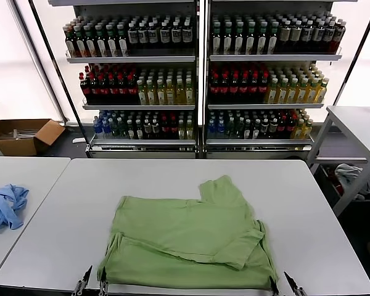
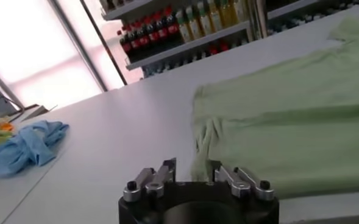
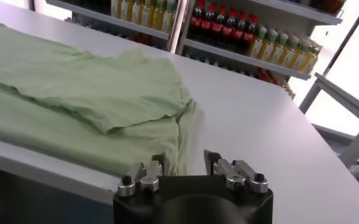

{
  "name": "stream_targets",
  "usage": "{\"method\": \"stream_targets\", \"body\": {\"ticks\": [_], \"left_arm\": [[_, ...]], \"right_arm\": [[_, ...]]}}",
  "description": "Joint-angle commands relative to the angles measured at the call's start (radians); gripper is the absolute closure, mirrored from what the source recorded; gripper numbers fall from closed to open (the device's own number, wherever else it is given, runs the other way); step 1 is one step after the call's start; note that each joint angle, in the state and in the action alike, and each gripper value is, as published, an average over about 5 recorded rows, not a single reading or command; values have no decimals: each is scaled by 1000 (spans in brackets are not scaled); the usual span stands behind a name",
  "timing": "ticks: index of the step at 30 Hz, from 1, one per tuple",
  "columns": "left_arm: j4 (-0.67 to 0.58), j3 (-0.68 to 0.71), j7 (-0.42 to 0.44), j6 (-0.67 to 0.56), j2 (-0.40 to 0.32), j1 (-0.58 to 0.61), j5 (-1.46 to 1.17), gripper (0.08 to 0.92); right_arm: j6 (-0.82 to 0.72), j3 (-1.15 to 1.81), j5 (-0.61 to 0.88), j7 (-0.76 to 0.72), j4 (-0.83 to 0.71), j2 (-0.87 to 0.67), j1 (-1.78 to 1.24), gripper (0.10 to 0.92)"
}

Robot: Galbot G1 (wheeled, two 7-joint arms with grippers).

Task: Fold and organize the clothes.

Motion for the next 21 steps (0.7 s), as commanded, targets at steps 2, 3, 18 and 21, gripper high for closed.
{"method": "stream_targets", "body": {"ticks": [2,3,18,21], "left_arm": [[-120,-87,24,-8,-8,-73,50,501],[-113,-103,57,-8,-12,-117,24,475],[155,-108,577,44,-75,-620,-257,178],[217,-88,579,58,-84,-677,-311,177]], "right_arm": [[-55,150,104,-24,100,-1,96,388],[-75,163,138,-43,96,-4,141,354],[-280,-292,431,-161,-420,16,1217,203],[-316,-384,435,-165,-527,57,1339,203]]}}
